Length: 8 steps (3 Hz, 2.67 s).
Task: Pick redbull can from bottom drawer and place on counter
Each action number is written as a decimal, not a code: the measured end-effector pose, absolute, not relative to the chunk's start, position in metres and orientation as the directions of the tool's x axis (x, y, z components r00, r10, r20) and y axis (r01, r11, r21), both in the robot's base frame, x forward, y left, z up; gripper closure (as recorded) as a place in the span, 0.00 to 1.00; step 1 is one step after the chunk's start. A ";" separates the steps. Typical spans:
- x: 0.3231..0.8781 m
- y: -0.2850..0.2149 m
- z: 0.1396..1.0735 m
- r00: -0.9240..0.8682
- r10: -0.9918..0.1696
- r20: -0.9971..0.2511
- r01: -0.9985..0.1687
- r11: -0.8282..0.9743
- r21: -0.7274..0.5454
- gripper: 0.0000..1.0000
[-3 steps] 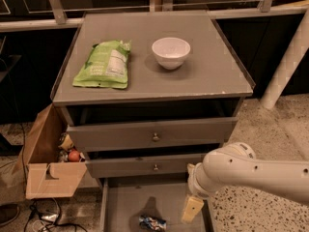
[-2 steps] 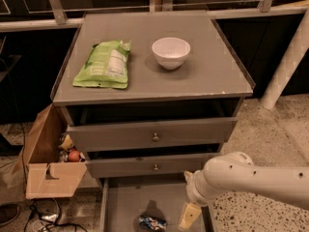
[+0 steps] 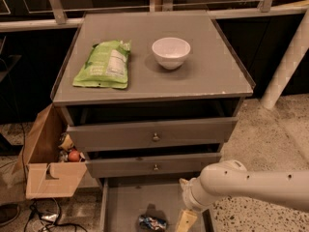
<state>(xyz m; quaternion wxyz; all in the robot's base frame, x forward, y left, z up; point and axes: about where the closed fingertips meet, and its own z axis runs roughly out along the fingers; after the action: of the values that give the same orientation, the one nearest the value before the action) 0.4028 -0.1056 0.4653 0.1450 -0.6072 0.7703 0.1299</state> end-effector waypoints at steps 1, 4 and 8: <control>0.400 -0.096 0.442 -0.228 -0.891 -0.392 -0.972 0.235 0.030 0.00; 0.411 -0.070 0.394 -0.282 -0.846 -0.453 -0.956 0.285 0.064 0.00; 0.423 -0.059 0.293 -0.372 -0.800 -0.470 -0.926 0.353 0.131 0.00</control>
Offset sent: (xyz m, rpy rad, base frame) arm 0.0144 0.0368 -0.0611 0.0565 -0.0309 -0.0151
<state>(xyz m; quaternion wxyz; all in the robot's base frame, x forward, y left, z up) 0.4230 -0.0593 0.2934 0.1648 -0.5357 0.8059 0.1910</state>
